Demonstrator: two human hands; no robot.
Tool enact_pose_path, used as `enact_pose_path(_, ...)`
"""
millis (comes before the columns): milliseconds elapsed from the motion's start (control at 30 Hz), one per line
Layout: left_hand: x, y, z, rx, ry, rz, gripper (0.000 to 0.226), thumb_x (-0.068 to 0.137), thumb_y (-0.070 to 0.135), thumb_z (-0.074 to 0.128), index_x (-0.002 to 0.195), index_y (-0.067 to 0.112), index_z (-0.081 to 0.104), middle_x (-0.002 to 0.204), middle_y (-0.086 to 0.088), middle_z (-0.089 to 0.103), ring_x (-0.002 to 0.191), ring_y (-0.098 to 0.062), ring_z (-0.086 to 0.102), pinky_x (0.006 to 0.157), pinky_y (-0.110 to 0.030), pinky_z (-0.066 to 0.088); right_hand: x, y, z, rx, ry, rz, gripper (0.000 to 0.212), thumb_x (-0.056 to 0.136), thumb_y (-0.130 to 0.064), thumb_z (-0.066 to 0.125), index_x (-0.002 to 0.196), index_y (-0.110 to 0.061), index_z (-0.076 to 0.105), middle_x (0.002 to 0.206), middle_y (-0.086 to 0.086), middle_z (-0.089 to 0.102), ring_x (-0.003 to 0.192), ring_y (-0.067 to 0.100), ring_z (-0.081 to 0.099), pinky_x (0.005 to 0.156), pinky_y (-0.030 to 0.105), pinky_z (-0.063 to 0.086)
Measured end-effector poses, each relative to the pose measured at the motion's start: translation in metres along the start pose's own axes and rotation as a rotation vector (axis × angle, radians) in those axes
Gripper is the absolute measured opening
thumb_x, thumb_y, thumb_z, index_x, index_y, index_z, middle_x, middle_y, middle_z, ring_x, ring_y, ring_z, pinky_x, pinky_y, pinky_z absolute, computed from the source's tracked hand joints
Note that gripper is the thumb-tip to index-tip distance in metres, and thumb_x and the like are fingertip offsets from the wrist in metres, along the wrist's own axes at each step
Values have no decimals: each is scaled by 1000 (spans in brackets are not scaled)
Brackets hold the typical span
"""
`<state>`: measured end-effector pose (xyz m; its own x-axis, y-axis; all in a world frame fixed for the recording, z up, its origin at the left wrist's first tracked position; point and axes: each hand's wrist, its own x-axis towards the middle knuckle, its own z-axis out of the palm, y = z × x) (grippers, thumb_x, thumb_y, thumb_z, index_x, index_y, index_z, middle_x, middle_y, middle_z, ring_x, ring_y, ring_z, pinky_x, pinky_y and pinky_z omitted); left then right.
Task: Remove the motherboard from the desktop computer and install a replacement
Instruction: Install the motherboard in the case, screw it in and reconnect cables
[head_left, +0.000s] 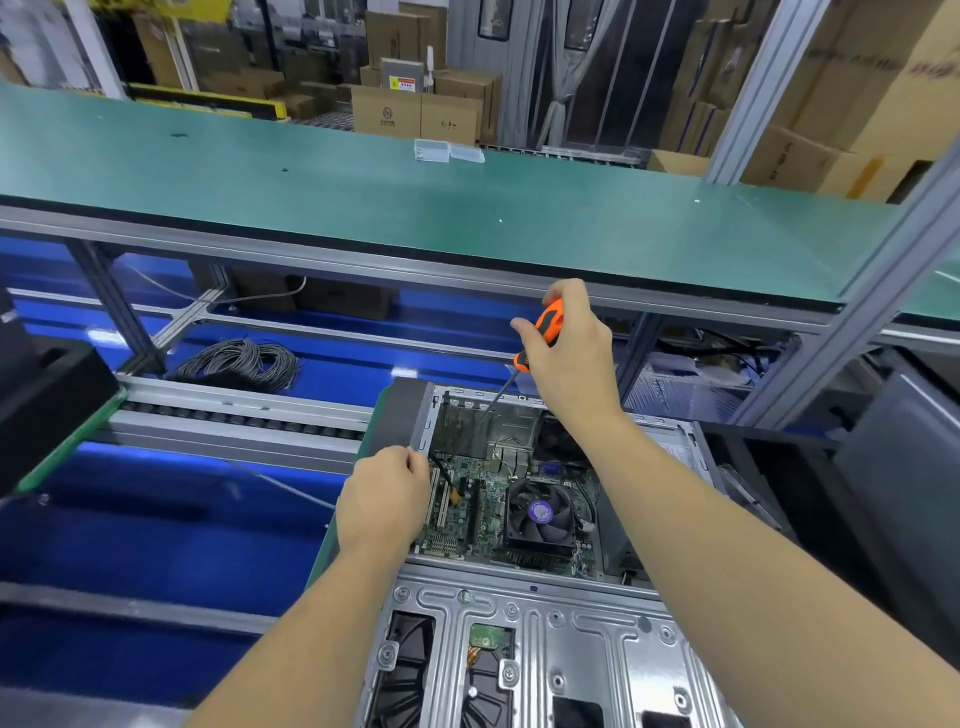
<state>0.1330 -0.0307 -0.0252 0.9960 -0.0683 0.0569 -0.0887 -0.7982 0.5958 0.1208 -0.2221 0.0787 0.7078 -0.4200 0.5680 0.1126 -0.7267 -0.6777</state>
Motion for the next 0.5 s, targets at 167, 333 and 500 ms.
enact_pose_path(167, 0, 0, 0, 6, 6, 4, 46, 101, 30, 39, 60, 12, 46, 62, -6, 56, 53, -23, 49, 46, -29, 32, 1, 1, 2, -10, 15, 9, 29, 94, -24, 68, 97, -26, 39, 70, -7, 45, 61, -5, 53, 51, 7, 40)
enact_pose_path(333, 0, 1, 0, 5, 8, 10, 45, 101, 29, 39, 60, 12, 45, 61, -5, 55, 53, -22, 48, 45, -29, 31, 2, 1, 1, -63, 17, 1, 31, 94, -29, 68, 99, -30, 38, 71, -7, 46, 60, 4, 49, 51, 10, 38)
enact_pose_path(500, 0, 1, -1, 3, 4, 15, 45, 102, 30, 39, 60, 13, 46, 61, -5, 56, 53, -22, 50, 45, -28, 32, 2, -1, 2, -97, -13, -2, 31, 94, -29, 68, 99, -28, 38, 72, -9, 45, 63, 6, 47, 51, 12, 34)
